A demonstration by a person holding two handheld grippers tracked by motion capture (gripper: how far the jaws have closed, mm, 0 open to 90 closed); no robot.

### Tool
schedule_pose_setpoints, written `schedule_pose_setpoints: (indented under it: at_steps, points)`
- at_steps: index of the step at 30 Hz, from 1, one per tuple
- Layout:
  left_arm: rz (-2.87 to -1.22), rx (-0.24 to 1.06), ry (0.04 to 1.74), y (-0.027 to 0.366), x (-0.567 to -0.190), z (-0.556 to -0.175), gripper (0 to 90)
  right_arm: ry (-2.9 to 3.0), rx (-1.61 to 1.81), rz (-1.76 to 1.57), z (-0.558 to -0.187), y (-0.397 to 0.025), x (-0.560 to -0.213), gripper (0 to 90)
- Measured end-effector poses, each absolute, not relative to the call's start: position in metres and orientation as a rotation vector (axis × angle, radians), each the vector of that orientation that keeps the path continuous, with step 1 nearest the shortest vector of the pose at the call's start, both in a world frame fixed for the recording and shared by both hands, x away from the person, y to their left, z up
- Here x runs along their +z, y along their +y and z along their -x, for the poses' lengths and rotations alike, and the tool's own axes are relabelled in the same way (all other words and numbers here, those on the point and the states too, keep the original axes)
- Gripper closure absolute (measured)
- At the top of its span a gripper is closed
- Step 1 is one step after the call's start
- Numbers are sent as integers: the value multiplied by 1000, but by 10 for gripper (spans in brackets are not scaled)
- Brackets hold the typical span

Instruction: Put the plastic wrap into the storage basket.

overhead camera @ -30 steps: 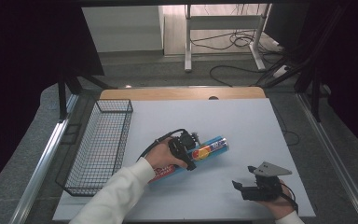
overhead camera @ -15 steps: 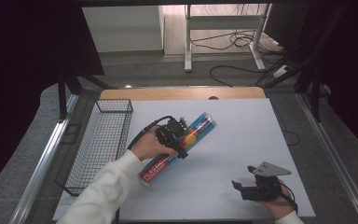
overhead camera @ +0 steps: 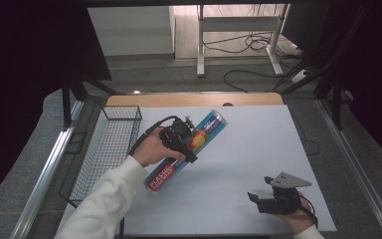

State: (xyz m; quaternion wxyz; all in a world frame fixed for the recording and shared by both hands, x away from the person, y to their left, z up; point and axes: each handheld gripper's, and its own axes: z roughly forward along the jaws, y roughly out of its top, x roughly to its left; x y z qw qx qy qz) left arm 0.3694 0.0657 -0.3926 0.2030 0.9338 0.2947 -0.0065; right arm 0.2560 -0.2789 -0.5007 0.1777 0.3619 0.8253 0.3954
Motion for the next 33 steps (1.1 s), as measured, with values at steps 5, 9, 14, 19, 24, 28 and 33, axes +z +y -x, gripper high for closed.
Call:
schedule_pose_setpoints:
  at_steps: [5,9,14,19,24,28,33]
  points:
    - [-2579,6,871,81,-380,-370,320,2337,1121,-1027,-256,-278,-501,169]
    - [-2549,3,906,95,-374,-370,320,2335,1124,-1029,-256,-278,-500,169]
    - [-2524,8,964,113,-366,-370,320,2330,1127,-1033,-257,-279,-499,169]
    - [-2513,25,1006,124,-362,-370,320,2330,1127,-1034,-257,-278,-499,170]
    - [-2507,19,1052,138,-357,-373,320,2326,1129,-1035,-258,-278,-499,169]
    - [-2506,51,1083,150,-347,-373,320,2320,1130,-1040,-258,-280,-499,169]
    - [-2483,67,1133,171,-331,-370,320,2322,1127,-1041,-258,-279,-499,169]
